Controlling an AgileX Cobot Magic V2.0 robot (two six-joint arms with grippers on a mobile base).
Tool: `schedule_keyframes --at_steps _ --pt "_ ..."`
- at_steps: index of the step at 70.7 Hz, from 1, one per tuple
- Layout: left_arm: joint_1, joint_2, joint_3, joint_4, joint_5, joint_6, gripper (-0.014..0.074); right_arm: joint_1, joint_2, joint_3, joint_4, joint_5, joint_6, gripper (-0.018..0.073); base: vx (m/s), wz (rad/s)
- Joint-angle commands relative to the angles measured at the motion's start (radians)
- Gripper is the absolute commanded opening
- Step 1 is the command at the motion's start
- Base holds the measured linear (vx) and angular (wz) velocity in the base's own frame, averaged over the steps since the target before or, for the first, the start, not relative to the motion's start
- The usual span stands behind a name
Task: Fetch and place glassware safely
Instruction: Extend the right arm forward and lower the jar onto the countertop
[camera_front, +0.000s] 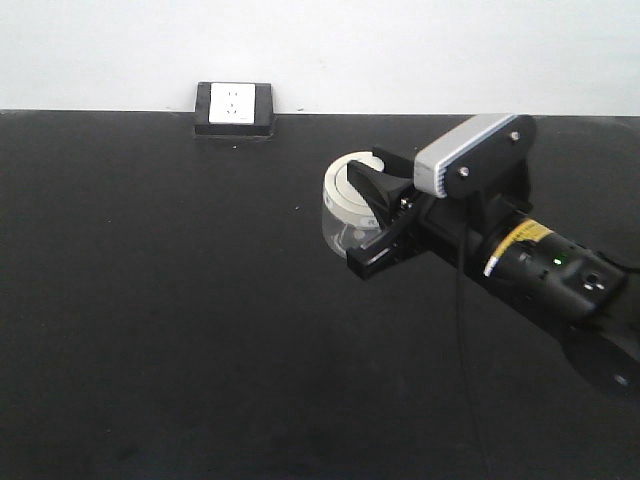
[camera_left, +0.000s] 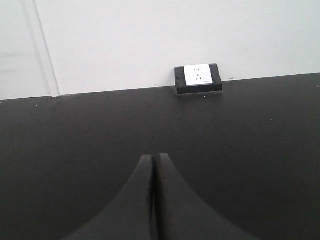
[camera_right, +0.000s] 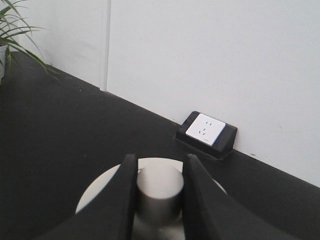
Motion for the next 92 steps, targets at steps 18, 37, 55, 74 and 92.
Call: schedule_keyframes --at_steps 18,37,55,74,92 --pt "-0.006 0.012 -0.024 -0.006 -0.074 -0.008 -0.0007 -0.143 0.295 -0.119 -0.171 -0.488 0.088 -0.0001 0.0 0.0" --pt "-0.006 0.012 -0.024 -0.006 -0.074 -0.008 -0.0007 -0.185 0.499 -0.16 -0.163 -0.616 0.069 -0.0001 0.0 0.0" --pt "-0.006 0.012 -0.024 -0.006 -0.074 -0.008 -0.0007 -0.186 0.602 -0.17 -0.132 -0.615 0.038 -0.0001 0.0 0.0" --pt "-0.006 0.012 -0.024 -0.006 -0.074 -0.008 -0.0007 -0.186 0.661 -0.169 -0.126 -0.616 0.0 -0.0001 0.0 0.0" --pt "-0.006 0.012 -0.024 -0.006 -0.074 -0.008 -0.0007 -0.186 0.672 -0.168 -0.127 -0.614 0.001 0.0016 0.0 0.0"
